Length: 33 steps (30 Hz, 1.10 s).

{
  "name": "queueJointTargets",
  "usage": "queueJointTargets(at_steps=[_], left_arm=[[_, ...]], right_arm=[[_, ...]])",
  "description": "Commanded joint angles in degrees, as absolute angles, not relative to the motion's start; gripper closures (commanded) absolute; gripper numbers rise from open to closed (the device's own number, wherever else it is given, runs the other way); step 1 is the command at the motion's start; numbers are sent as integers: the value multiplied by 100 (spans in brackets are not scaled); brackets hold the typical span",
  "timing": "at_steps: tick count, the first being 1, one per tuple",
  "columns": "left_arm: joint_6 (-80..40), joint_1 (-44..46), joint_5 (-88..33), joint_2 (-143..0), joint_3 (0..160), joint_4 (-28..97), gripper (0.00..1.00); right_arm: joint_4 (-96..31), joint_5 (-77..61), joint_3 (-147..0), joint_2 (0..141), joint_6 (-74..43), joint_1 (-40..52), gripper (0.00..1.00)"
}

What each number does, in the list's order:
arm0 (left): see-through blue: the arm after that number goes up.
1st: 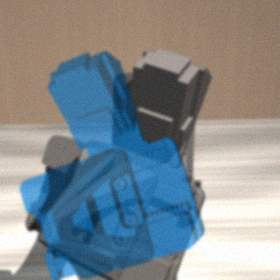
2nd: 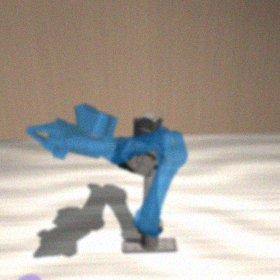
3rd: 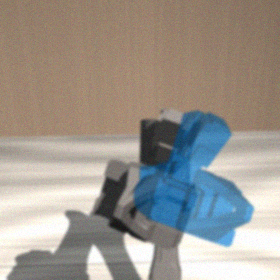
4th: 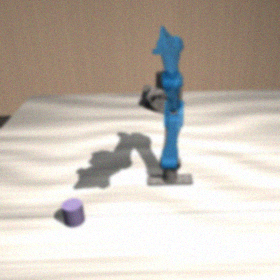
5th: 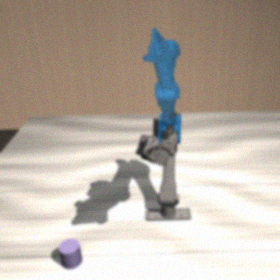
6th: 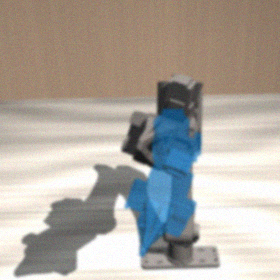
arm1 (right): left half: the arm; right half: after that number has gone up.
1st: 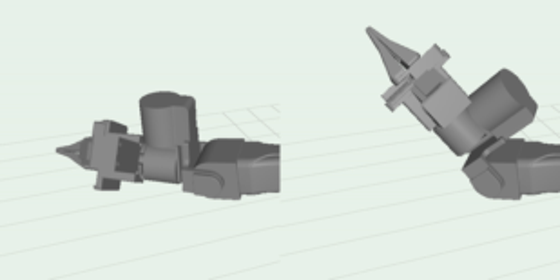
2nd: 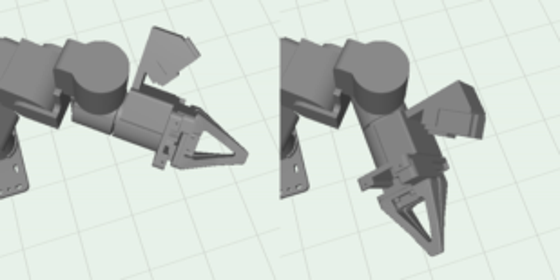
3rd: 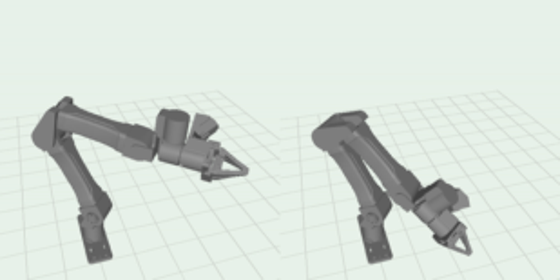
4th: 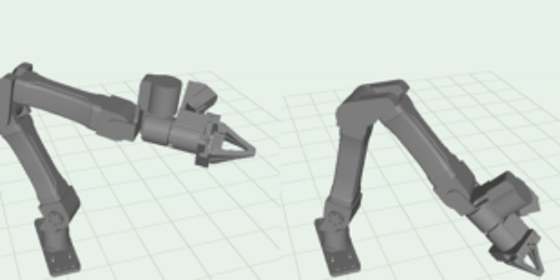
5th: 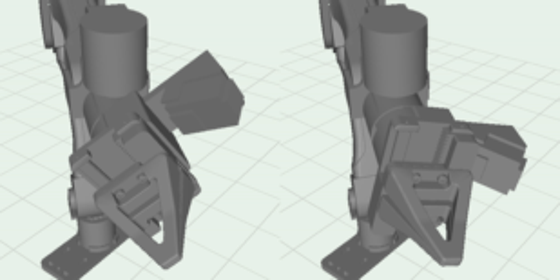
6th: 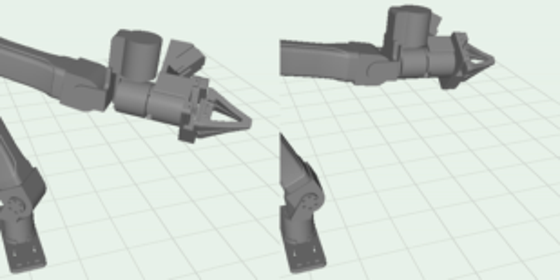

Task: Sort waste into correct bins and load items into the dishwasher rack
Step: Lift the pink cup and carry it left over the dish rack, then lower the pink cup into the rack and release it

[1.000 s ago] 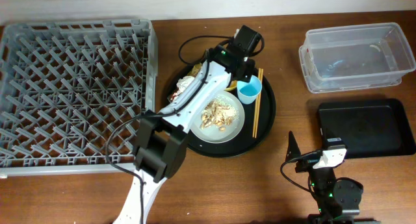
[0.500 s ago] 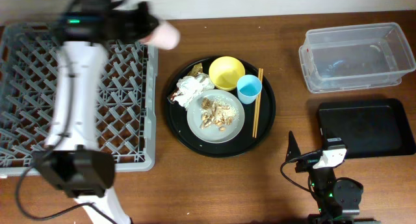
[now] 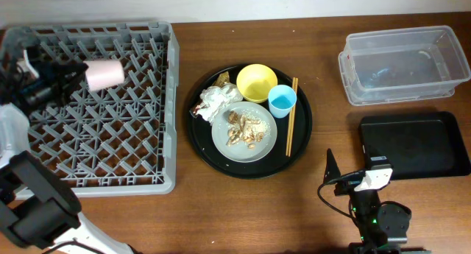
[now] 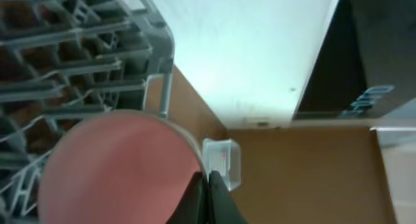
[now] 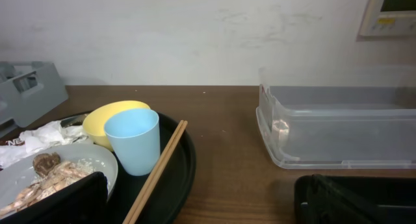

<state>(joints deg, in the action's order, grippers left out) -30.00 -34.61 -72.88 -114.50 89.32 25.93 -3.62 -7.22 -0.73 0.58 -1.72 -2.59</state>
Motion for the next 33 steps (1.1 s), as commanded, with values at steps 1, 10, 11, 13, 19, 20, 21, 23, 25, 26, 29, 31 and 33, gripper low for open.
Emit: queueJointTargets(at_steps=[1,10,11,13,19,20,21,23,25,26,29,31,33], left_arm=[[-3824,-3763,-7719,-11356,8283,2062,99],[-3970,-3850,-7629,-11542,7964,1376,99],[-4005,-3804,-7631,-11616,7964,1271,99],[-4342,-3614,-7638,-11865,7964,764,99],[-5616,-3227,-7054,-12328,7964,-1140,99],[-5614,-3229,-7052,-12346,7964,-1240,99],[-5627,-3242,-7072,-12355,7964,-1256,99],[-5725,-3288,-7142,-12355,7964,-1262,99],[-5741,-3395,-7244,-12355,7964,-1264,99],[-5743,-3479,-7271,-12355,7964,-1264,99],[-5741,-3660,-7489,-12352,7964,-1330,99],[-5741,-3697,-7522,-12352,7964,-1323,99],[-5739,-3684,-7400,-12352,7964,-1295,99]], right_arm=[[-373,-775,-32,21,-215,-298,2],[-373,-775,-32,21,-215,-298,2],[-373,-775,-32,21,-215,-298,2],[-373,-775,-32,21,-215,-298,2],[-373,-775,-32,21,-215,-298,2],[-373,-775,-32,21,-215,-298,2],[-373,-775,-32,21,-215,-298,1],[-373,-775,-32,21,-215,-298,2],[-373,-775,-32,21,-215,-298,2],[-373,-775,-32,21,-215,-298,2],[-373,-775,-32,21,-215,-298,2],[-373,-775,-32,21,-215,-298,2],[-373,-775,-32,21,-215,-298,2]])
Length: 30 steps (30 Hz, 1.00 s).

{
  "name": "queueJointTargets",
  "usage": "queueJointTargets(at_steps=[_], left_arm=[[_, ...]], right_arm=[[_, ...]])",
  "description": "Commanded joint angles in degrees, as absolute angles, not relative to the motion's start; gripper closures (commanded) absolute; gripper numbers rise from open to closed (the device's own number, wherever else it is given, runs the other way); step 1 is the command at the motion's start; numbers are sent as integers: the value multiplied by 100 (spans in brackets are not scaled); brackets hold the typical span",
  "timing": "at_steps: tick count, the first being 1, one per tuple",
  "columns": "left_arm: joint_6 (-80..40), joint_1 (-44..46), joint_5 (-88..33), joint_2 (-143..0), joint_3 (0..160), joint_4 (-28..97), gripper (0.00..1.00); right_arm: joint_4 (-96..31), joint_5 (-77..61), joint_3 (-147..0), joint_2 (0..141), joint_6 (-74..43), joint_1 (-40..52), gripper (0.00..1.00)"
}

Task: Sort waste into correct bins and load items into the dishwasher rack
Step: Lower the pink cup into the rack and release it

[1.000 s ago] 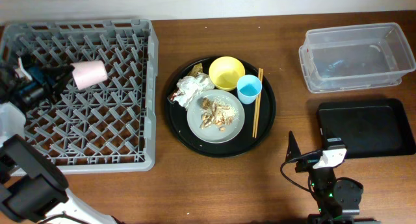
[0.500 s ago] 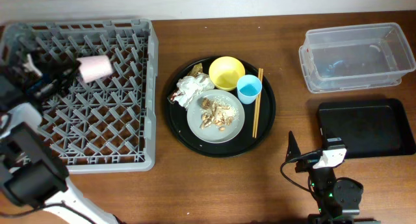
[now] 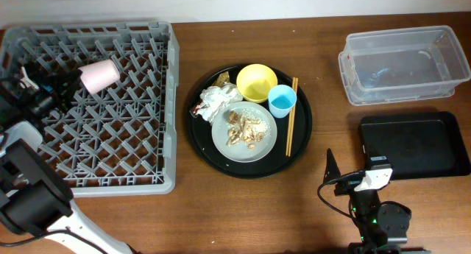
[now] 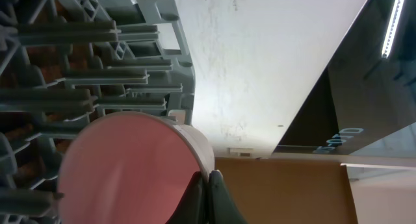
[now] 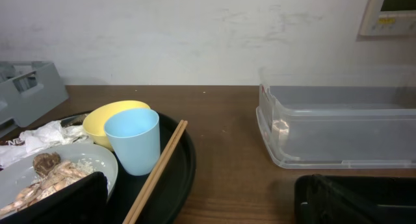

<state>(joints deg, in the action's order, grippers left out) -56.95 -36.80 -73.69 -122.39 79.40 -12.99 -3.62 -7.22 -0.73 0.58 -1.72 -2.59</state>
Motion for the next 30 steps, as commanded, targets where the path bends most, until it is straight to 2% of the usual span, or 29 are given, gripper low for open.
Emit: queueJointTargets(at_steps=[1,5,11,13,17,20,24,27,30], left_arm=[[-5736,-3680,-7352,-12352,7964,-1229,99],[-5203,-3695,-7052,-12352,7964,-154,99],[-5085,-3852,-6997,-12053,7964,-93,99],[-4772,-3852,-6737,-11891,7964,401,99],[-3216,-3852,-4499,-11222,7966,2447,99],[-2698,-3852,-2974,-10886,7966,3133,99],[-2665,-3852,-2958,-10761,7966,3315,99],[-2362,-3752,-2982,-10097,7981,3234,99],[-1520,-3022,-3037,-9524,7981,2545,99]], right_arm=[[-373,-775,-32,21,-215,-298,2],[-373,-775,-32,21,-215,-298,2],[-373,-775,-32,21,-215,-298,2],[-373,-775,-32,21,-215,-298,2],[-373,-775,-32,21,-215,-298,2],[-373,-775,-32,21,-215,-298,2],[-373,-775,-32,21,-215,-298,2],[-373,-775,-32,21,-215,-298,2],[-373,-775,-32,21,-215,-298,2]])
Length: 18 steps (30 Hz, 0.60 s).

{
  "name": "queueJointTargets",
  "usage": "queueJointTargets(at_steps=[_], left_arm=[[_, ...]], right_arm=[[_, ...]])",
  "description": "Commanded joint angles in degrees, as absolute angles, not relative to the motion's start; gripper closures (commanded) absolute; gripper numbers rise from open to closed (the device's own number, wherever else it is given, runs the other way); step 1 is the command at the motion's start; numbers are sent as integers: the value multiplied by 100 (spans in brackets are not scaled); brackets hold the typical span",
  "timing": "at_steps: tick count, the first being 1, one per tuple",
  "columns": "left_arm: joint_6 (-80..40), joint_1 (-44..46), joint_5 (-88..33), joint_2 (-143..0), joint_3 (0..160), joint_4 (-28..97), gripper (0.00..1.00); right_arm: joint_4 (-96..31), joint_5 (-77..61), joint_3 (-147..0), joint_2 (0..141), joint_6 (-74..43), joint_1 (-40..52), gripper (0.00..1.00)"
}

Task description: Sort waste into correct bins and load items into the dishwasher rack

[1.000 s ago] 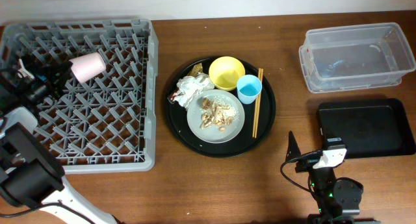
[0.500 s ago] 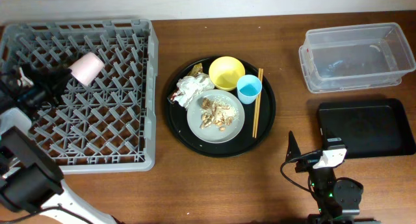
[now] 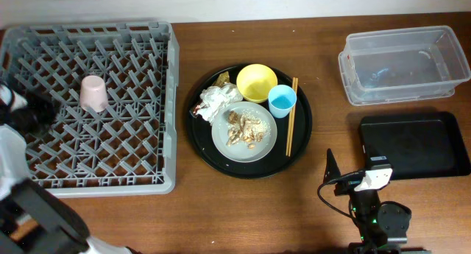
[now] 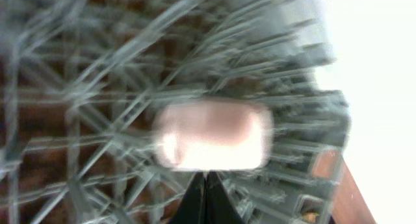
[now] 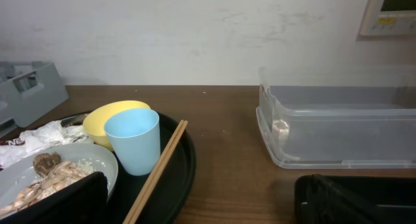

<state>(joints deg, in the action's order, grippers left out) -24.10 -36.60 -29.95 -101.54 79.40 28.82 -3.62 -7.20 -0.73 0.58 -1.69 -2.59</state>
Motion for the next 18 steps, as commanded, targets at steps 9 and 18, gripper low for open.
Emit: queueJointTargets(at_steps=[9,18], left_arm=[[-633,-1041,1334,-10210,7981,1791,99],[-322,-1487,1273,-10781,7979,2003,99]], right_arm=[[-373,-775,-32,21,-215,-298,2],[-373,-775,-32,21,-215,-298,2]])
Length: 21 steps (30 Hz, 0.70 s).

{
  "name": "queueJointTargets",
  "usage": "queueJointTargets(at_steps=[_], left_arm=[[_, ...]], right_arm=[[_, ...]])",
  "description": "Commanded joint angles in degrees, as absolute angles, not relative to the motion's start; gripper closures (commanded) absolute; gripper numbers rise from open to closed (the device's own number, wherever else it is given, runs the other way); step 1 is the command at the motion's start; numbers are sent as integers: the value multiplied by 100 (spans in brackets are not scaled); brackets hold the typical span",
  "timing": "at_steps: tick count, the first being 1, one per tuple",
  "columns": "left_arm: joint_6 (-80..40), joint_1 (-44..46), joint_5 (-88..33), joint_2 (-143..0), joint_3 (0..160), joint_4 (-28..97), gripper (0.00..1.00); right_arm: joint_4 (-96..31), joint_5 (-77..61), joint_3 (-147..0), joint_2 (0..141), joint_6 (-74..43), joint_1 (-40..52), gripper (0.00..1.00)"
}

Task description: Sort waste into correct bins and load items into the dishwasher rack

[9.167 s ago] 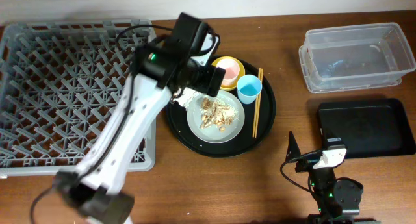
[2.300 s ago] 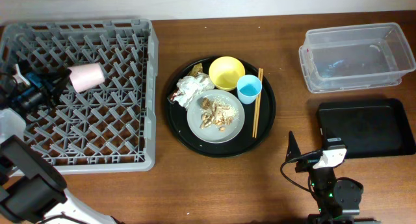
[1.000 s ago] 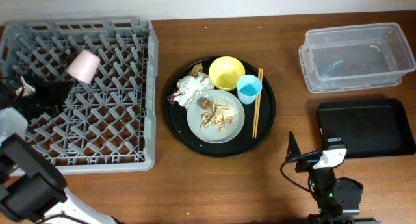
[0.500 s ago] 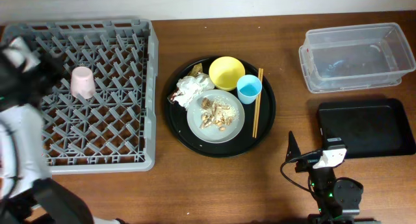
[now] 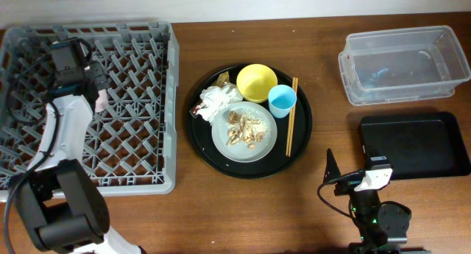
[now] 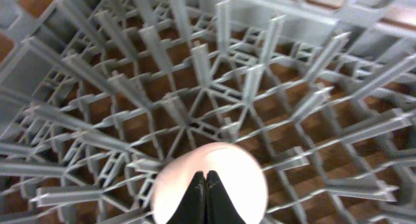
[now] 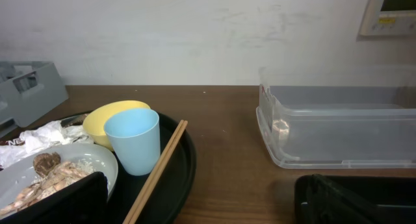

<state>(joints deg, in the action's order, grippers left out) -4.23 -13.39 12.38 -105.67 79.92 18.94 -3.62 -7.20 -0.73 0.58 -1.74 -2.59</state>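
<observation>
A pink cup stands upside down in the grey dishwasher rack, mostly hidden under my left arm. My left gripper hangs right over it. In the left wrist view the shut fingertips sit in front of the cup's pale bottom, among the rack's pegs. My right gripper rests open at the table's front edge, near the black round tray. That tray carries a yellow bowl, a blue cup, chopsticks, a plate with food scraps and a crumpled wrapper.
A clear plastic bin stands at the back right, with a black bin in front of it. The right wrist view shows the blue cup, the chopsticks and the clear bin.
My left gripper was at the rack's left edge, apart from the upturned pink cup. Now it sits directly over the cup, still shut. The right arm has not moved.
My left gripper first held the pink cup on its side over the rack's back left, then a little lower and tilted. Later the cup stood upside down in the rack with the gripper away at the left edge. Now the gripper is above the cup.
</observation>
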Motion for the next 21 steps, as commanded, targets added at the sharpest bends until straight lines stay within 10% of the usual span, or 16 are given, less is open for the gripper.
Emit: queueJointTargets(at_steps=[1,21], left_arm=[[-360,-1540,1221,-10873,7977,2043,99],[-718,-1125,82,-10353,7975,1575,99]], right_arm=[[-373,-775,-32,21,-215,-298,2],[-373,-775,-32,21,-215,-298,2]])
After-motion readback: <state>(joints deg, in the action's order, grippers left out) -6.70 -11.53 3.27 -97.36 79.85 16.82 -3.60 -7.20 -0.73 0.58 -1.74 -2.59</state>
